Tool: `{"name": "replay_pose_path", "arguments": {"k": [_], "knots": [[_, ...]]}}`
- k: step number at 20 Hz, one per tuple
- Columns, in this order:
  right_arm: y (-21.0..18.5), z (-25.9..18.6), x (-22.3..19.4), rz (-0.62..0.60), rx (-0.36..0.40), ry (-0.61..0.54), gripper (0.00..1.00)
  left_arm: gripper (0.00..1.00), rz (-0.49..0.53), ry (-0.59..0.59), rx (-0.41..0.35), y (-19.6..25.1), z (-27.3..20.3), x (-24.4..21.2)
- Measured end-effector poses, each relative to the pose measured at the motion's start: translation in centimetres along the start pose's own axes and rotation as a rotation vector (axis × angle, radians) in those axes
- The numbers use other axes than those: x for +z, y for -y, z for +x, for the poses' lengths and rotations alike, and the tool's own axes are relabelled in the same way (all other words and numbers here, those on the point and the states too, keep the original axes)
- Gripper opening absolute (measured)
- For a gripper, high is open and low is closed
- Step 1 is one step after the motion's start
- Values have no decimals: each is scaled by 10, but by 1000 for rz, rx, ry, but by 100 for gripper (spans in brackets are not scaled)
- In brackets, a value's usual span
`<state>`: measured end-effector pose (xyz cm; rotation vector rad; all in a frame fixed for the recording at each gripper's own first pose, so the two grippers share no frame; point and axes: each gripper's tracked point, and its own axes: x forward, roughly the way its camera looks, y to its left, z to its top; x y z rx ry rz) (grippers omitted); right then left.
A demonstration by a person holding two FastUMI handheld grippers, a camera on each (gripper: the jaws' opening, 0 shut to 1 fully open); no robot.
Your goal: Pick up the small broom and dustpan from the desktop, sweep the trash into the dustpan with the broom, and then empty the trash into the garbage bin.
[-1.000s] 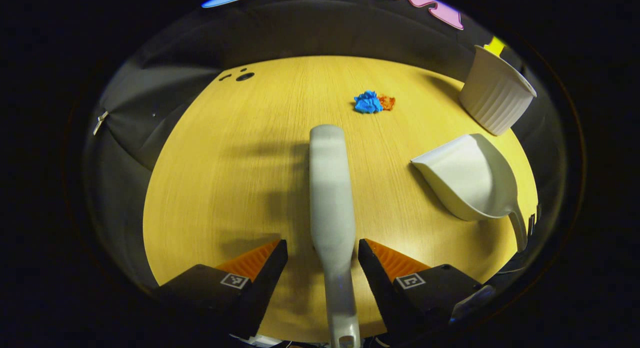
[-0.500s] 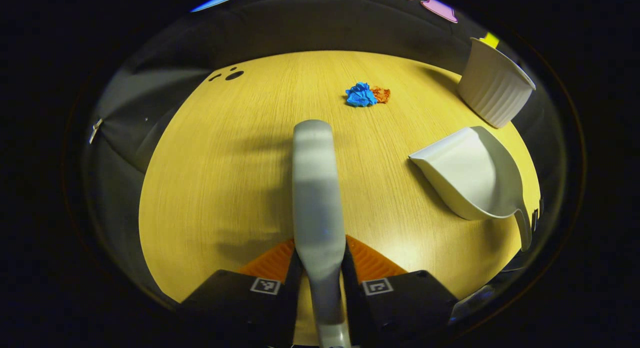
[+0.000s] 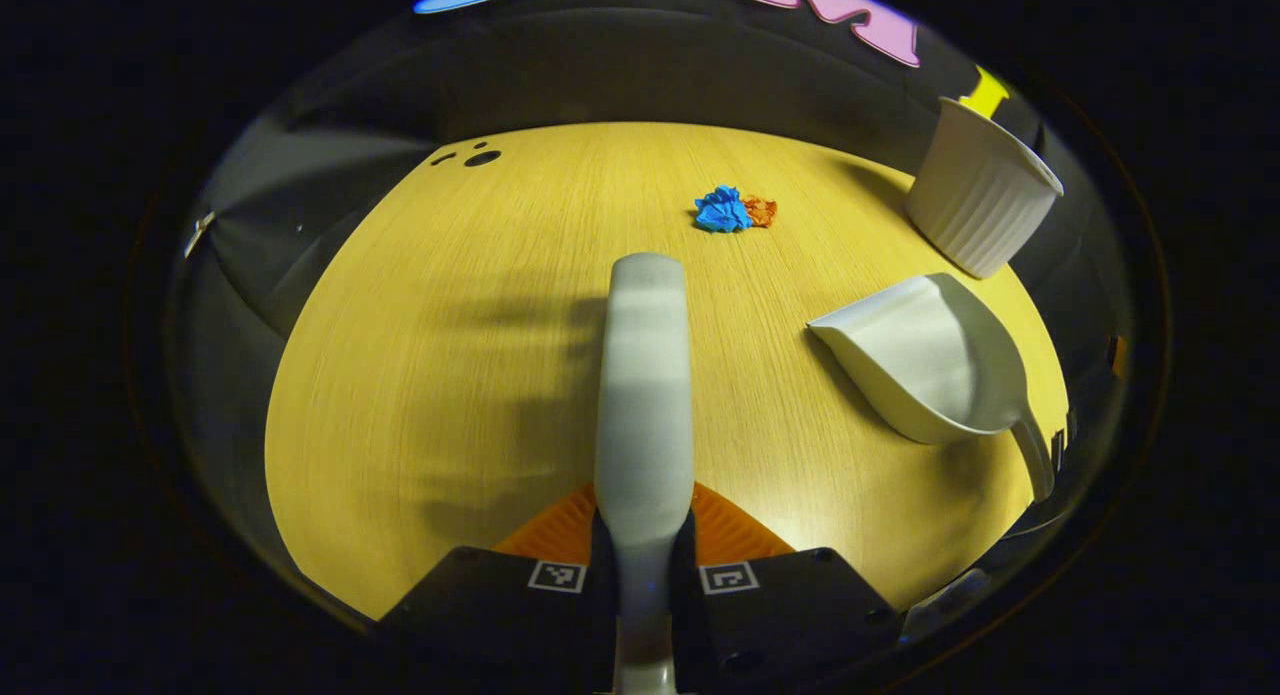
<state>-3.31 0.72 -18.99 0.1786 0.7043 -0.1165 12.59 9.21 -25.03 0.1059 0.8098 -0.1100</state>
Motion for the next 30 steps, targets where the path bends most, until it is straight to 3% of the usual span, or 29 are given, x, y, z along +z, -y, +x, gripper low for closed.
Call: {"name": "replay_pose_path", "arguments": {"k": [7,14,17,22,28,29,30], "knots": [[-30,40,-52,-35,108,-248,100,27,12,131,-4,7,-64,6],[-20,78,-92,-61,78,-406,100,27,-39,166,8,23,-115,-13],[-19,95,-100,-58,73,-436,99,27,-40,150,29,23,-121,-20],[-21,111,-113,-110,40,-475,98,29,-133,119,53,21,-118,-30],[-24,122,-102,-204,57,-424,68,26,-202,93,82,25,-109,-38],[-22,122,-100,-201,53,-424,49,27,-203,84,88,25,-106,-38],[-22,124,-101,-183,60,-425,48,26,-207,74,92,26,-102,-37]]}}
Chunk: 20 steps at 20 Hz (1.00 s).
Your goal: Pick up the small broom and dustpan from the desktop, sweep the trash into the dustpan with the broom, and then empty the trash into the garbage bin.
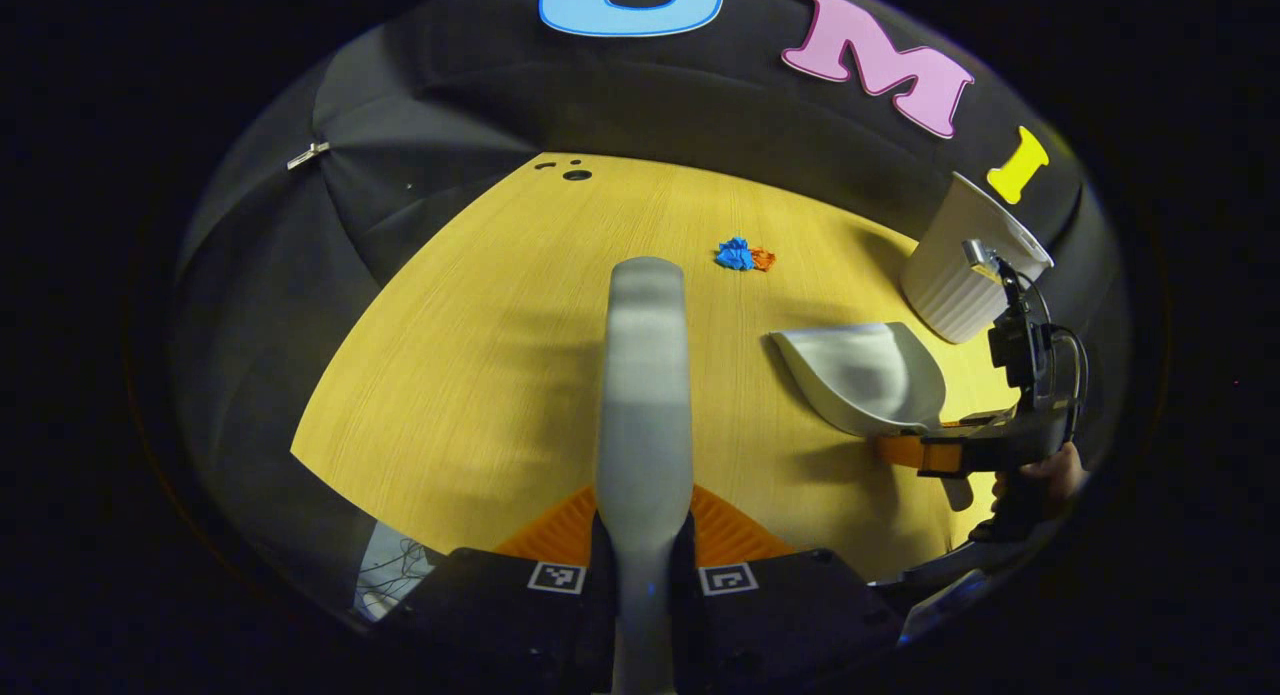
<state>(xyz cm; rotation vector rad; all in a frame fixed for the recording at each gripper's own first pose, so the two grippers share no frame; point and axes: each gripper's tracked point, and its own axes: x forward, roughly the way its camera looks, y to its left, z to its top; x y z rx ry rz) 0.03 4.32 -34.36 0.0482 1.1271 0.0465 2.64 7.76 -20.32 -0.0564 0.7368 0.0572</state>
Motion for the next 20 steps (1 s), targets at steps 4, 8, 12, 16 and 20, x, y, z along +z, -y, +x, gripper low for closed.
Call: {"name": "replay_pose_path", "arguments": {"k": [4,8,12,16,20], "knots": [[-2,-1,1,42,105,-17,39,27,-18,-14,17,6,27,15],[-1,-2,2,26,151,-10,37,27,22,-22,22,15,58,42],[1,-3,1,-34,168,-19,37,27,70,-41,11,17,86,72],[8,-7,-3,-82,170,-28,41,27,170,-66,11,13,121,107],[18,-12,-2,-117,166,-28,41,27,200,-100,-2,18,161,135]]}}
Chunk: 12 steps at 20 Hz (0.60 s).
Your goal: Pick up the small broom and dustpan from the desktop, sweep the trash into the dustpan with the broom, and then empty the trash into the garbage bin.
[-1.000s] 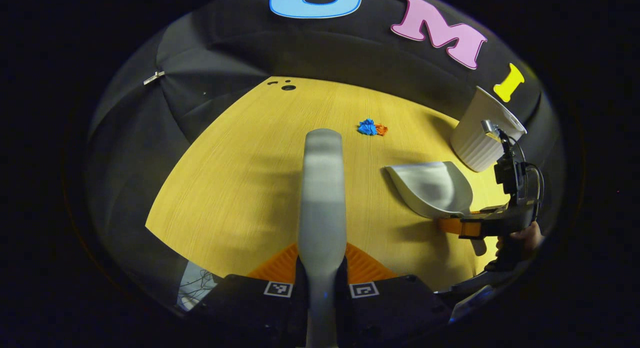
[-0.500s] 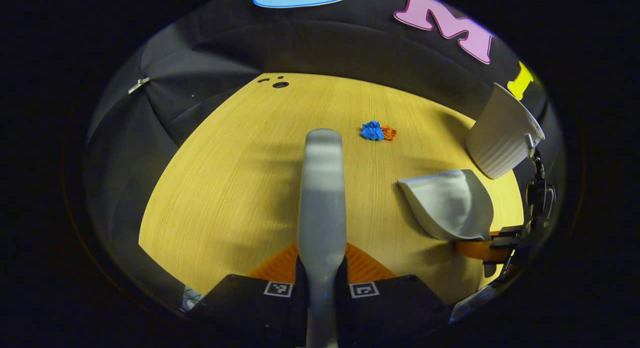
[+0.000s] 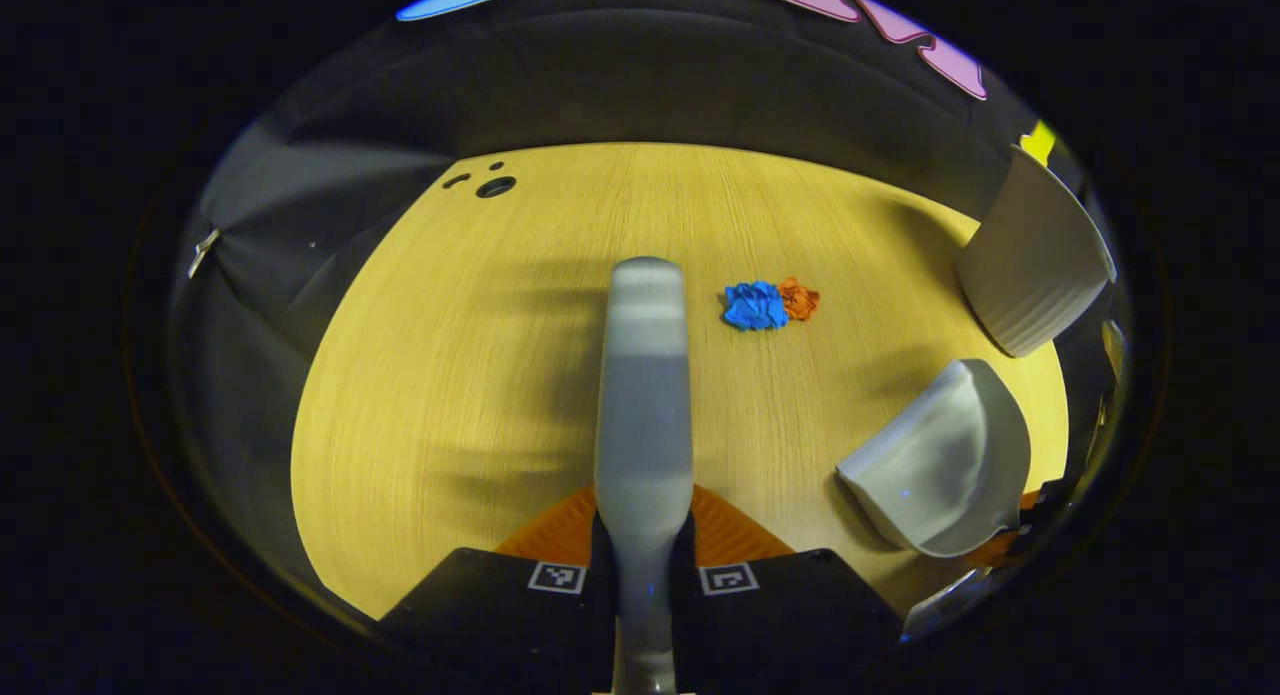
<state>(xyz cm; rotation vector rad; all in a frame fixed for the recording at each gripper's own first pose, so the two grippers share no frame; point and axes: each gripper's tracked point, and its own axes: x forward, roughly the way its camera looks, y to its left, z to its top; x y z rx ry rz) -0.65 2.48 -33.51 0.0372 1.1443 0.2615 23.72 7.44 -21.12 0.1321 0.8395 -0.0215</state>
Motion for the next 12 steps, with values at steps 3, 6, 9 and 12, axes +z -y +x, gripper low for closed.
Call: {"name": "replay_pose_path", "arguments": {"k": [3,6,9,12], "knots": [[11,-7,0,-82,-22,3,36,27,136,-13,16,-9,25,28],[21,-16,-5,-166,-30,0,36,27,346,1,59,-20,37,64],[24,-20,-11,-172,-10,-27,41,27,531,14,-3,-3,53,89],[27,-25,-11,-206,-13,-22,36,25,663,16,-85,16,64,100]]}}
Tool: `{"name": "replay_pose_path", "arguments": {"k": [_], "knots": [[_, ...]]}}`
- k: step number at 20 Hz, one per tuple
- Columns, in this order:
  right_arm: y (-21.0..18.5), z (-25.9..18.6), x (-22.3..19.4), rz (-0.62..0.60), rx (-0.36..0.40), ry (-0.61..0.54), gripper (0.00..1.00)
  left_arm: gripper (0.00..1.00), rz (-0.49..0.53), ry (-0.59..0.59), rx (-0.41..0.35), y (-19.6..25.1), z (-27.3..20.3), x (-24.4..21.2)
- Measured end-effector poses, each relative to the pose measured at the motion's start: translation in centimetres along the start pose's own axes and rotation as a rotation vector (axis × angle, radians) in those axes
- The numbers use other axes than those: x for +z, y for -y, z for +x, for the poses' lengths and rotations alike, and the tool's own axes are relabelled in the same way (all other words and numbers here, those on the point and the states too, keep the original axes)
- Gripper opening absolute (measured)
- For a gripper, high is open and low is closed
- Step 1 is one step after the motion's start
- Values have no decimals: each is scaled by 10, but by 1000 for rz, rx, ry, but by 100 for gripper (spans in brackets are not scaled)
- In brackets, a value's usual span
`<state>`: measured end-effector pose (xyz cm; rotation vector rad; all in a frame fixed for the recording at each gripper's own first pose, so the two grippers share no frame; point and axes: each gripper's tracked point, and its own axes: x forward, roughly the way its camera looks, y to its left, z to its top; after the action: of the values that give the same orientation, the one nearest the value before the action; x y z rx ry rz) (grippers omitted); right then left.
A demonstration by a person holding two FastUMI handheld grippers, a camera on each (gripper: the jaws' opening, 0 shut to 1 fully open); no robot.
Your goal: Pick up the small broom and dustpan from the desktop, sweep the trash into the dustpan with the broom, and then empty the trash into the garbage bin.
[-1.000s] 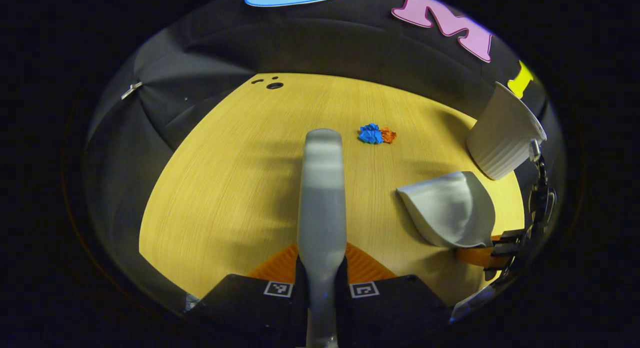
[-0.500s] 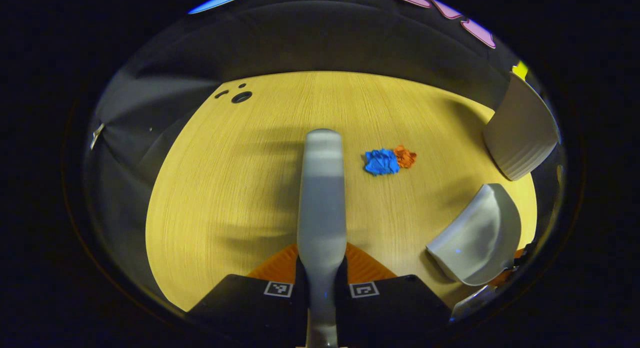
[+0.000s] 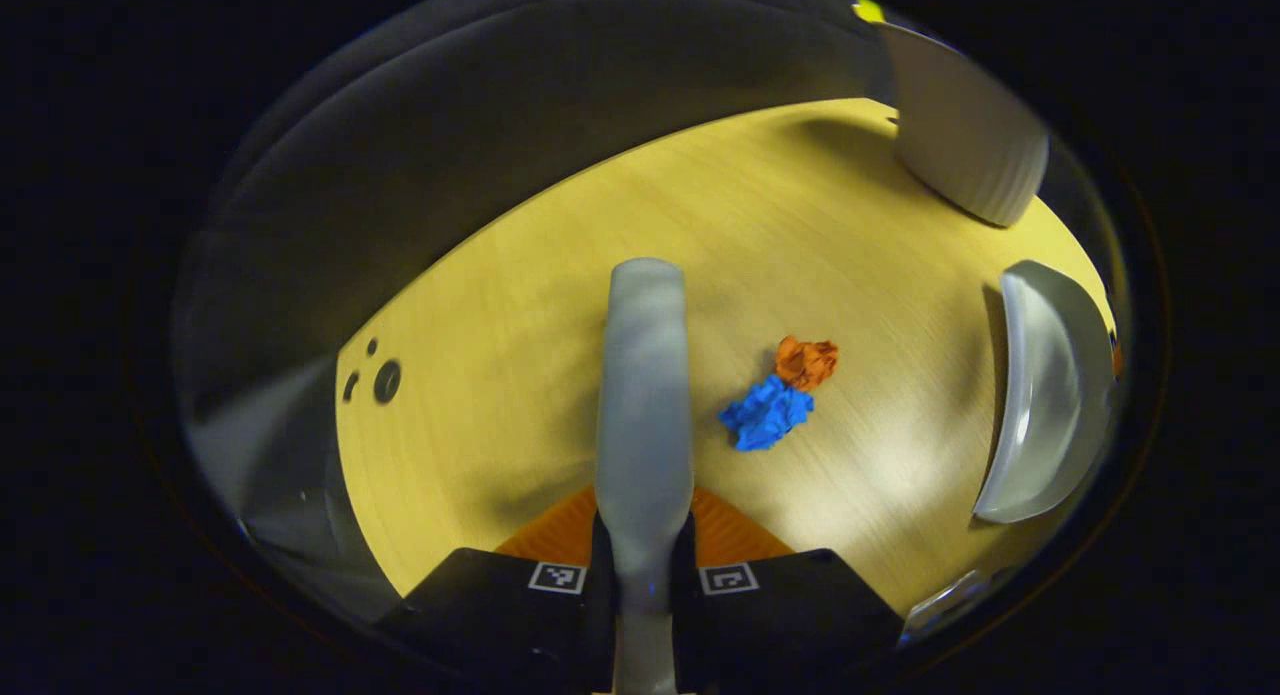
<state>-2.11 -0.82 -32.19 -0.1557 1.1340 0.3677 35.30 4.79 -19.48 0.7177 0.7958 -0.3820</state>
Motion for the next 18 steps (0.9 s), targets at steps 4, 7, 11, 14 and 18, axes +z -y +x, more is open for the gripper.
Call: {"name": "replay_pose_path", "arguments": {"k": [4,7,11,14,18], "knots": [[0,0,0,5,7,-11,41,27,142,-20,-98,18,10,7],[-8,-2,9,3,10,-12,36,26,198,-43,-161,32,3,6],[-10,11,21,8,17,-17,36,27,288,-90,-284,87,-6,-12],[-15,15,20,28,17,-19,36,27,359,-99,-337,120,-16,-16],[-7,16,23,36,14,-35,36,27,364,-142,-468,184,-35,-19]]}}
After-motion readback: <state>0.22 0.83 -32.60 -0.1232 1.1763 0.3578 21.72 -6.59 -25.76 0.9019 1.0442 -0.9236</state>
